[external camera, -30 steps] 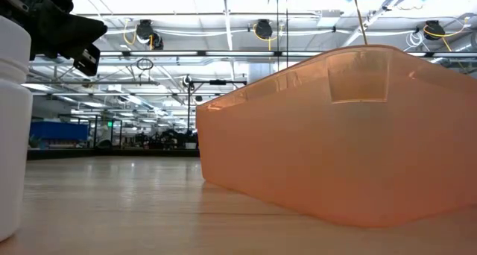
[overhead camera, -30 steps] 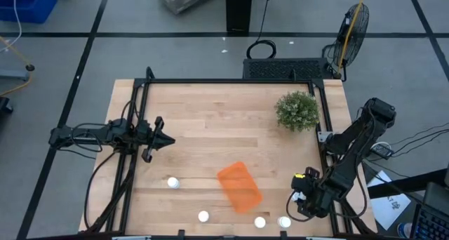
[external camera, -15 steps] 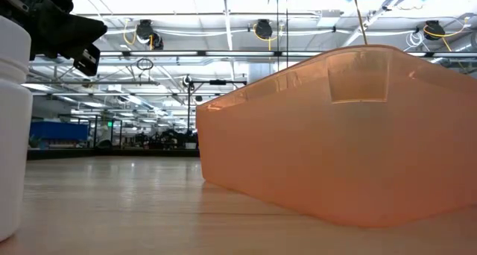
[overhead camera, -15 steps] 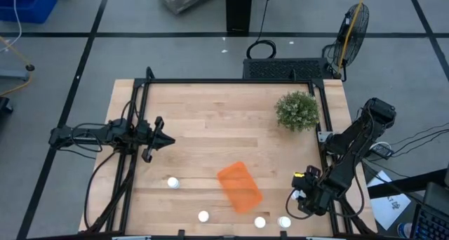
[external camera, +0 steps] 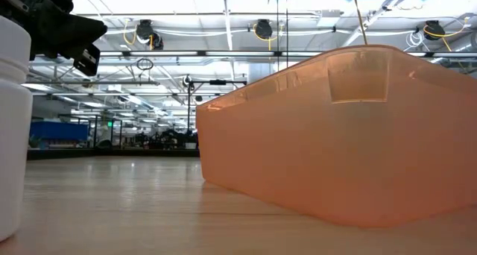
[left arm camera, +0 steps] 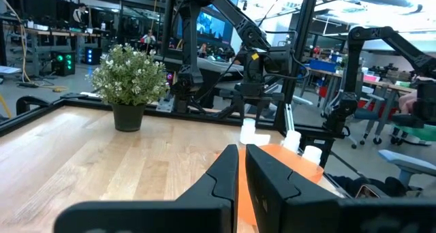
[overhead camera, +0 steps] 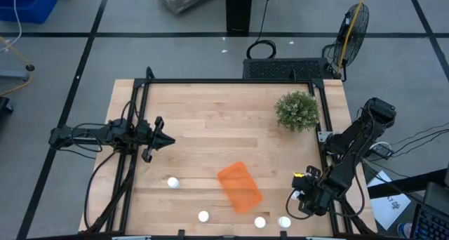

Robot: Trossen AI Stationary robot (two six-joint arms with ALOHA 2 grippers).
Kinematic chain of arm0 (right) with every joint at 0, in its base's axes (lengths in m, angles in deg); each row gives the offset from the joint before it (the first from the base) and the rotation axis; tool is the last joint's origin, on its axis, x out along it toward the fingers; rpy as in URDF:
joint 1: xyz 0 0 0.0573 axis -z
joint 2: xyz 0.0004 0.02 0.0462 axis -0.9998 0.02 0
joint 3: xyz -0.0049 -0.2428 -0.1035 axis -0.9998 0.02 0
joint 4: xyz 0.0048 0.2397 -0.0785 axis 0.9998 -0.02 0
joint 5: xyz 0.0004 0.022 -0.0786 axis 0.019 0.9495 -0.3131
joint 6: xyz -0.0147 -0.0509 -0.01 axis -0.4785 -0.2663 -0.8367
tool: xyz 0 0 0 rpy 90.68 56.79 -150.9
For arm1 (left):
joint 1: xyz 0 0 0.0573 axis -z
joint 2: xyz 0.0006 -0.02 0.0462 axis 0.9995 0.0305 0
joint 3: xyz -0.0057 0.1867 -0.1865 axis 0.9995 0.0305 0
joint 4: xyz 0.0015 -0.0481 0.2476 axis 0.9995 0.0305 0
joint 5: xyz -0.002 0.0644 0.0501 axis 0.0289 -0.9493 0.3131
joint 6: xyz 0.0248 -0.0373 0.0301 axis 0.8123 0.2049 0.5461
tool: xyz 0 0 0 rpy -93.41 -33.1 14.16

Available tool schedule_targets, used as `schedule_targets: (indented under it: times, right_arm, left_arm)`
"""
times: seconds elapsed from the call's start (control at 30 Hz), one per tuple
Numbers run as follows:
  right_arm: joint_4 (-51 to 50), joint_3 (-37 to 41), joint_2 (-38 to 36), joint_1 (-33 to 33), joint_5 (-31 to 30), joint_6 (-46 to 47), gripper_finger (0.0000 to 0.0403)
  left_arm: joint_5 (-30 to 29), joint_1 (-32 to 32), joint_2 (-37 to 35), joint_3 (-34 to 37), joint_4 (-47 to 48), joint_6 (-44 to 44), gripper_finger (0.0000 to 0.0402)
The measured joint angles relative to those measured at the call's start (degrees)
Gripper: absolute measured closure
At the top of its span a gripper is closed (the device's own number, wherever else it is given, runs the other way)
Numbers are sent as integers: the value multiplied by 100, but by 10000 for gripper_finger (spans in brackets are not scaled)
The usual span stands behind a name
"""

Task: Pick and place pill bottles into a basket
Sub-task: Put the white pill bottle into the orange bin

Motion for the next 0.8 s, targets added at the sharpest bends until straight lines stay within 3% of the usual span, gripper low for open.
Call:
schedule_targets:
  times: [0.27,0.57,0.8]
  right_arm:
    - [0,0,9,123,-613,-412,258]
    - [212,0,8,921,-1708,-1930,258]
    - [438,-17,-80,1495,-3276,-3214,258]
  left_arm:
    - [0,0,-2,0,-2,0,369]
    - [-2,0,-1,0,-2,0,369]
    - [0,0,0,0,-2,0,369]
